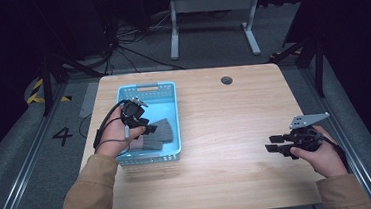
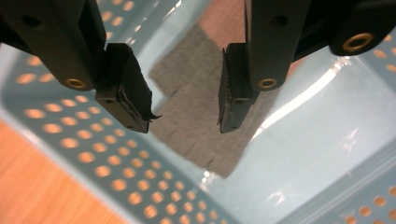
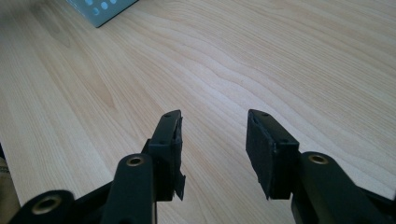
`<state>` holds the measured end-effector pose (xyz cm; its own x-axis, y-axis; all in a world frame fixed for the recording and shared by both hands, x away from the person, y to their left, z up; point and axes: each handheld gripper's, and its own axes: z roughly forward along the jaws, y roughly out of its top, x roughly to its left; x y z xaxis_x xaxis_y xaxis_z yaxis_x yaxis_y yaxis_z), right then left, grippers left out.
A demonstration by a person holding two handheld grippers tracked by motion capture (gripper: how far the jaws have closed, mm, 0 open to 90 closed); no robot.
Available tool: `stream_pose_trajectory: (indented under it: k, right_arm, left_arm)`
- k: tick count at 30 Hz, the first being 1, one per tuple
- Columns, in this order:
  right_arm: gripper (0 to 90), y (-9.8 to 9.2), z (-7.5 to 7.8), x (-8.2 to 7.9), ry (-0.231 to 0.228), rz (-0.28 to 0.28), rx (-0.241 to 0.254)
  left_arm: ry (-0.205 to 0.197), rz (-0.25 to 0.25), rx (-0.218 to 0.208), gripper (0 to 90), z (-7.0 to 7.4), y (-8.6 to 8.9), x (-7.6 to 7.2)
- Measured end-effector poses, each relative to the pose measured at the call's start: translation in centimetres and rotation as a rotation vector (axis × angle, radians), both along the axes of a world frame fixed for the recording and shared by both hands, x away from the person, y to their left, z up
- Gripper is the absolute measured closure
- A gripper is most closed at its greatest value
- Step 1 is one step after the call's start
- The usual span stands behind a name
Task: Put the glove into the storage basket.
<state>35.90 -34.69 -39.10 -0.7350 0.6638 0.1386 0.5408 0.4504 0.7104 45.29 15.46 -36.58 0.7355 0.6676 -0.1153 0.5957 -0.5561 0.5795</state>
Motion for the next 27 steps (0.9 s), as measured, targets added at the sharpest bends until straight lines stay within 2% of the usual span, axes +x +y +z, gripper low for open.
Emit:
stream_pose_trajectory:
  k: [6,9,11,15,16,20,22,27]
  right_arm:
    - [57.0,0.6,0.0,0.5,0.003,0.013,-0.001]
    - [56.9,0.7,-0.1,0.7,0.003,0.018,-0.001]
    - [57.0,0.7,-0.2,0.7,0.006,0.018,-0.001]
    - [57.0,0.7,-0.2,0.8,0.007,0.018,-0.005]
    - [57.0,0.8,-0.2,0.8,0.006,0.019,-0.004]
    - [57.0,0.8,-0.1,0.7,0.003,0.022,-0.003]
    - [57.0,0.8,-0.1,0.7,0.004,0.019,-0.004]
    - [57.0,0.8,-0.3,0.6,0.01,0.017,-0.006]
  left_arm:
    - [-0.034,-0.034,-0.049,55.1,1.8,0.0,-2.4]
    - [-0.057,-0.04,-0.052,53.1,2.4,0.1,-3.6]
    - [-0.06,-0.048,-0.072,52.0,2.8,0.1,-4.6]
    - [-0.068,-0.065,-0.085,50.3,3.1,0.3,-6.2]
    - [-0.077,-0.072,-0.102,49.9,2.9,0.5,-7.0]
    - [-0.095,-0.085,-0.122,49.9,2.5,0.8,-8.2]
    - [-0.109,-0.085,-0.148,49.9,2.1,1.0,-9.0]
    - [-0.102,-0.101,-0.202,49.9,0.8,1.2,-10.8]
